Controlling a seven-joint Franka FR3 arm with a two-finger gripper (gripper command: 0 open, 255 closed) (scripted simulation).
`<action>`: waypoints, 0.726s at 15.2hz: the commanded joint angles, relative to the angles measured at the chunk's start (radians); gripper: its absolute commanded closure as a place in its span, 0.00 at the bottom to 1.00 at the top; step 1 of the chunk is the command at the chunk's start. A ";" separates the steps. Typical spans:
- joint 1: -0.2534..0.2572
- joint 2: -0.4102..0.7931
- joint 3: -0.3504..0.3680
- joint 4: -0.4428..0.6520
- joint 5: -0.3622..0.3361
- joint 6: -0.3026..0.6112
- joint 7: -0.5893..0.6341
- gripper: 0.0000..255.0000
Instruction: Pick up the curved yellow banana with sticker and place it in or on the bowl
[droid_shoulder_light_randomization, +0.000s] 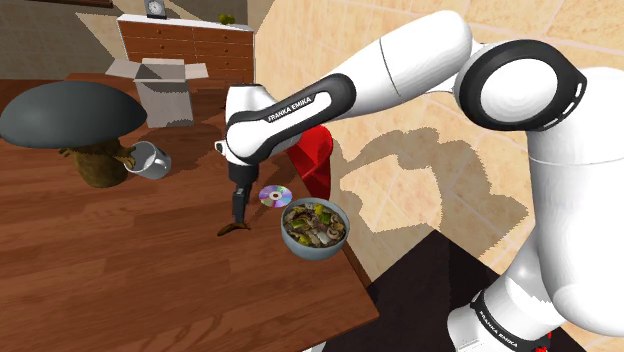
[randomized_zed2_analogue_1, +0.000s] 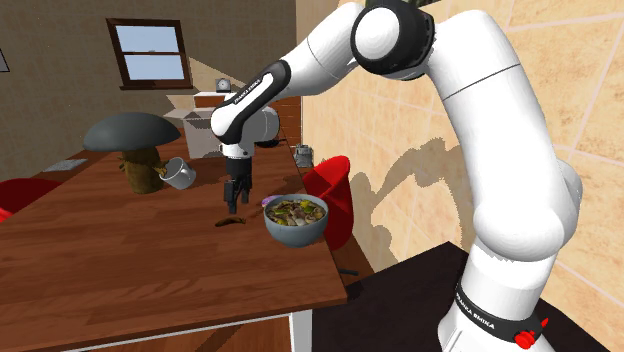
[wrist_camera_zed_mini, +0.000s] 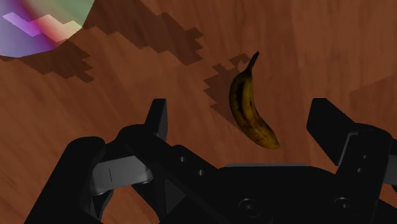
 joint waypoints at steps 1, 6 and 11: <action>0.003 0.013 0.000 -0.009 -0.001 0.023 -0.001 0.00; 0.007 0.033 -0.001 -0.016 -0.002 0.049 0.000 0.00; 0.007 0.033 -0.001 -0.016 -0.002 0.049 0.000 0.00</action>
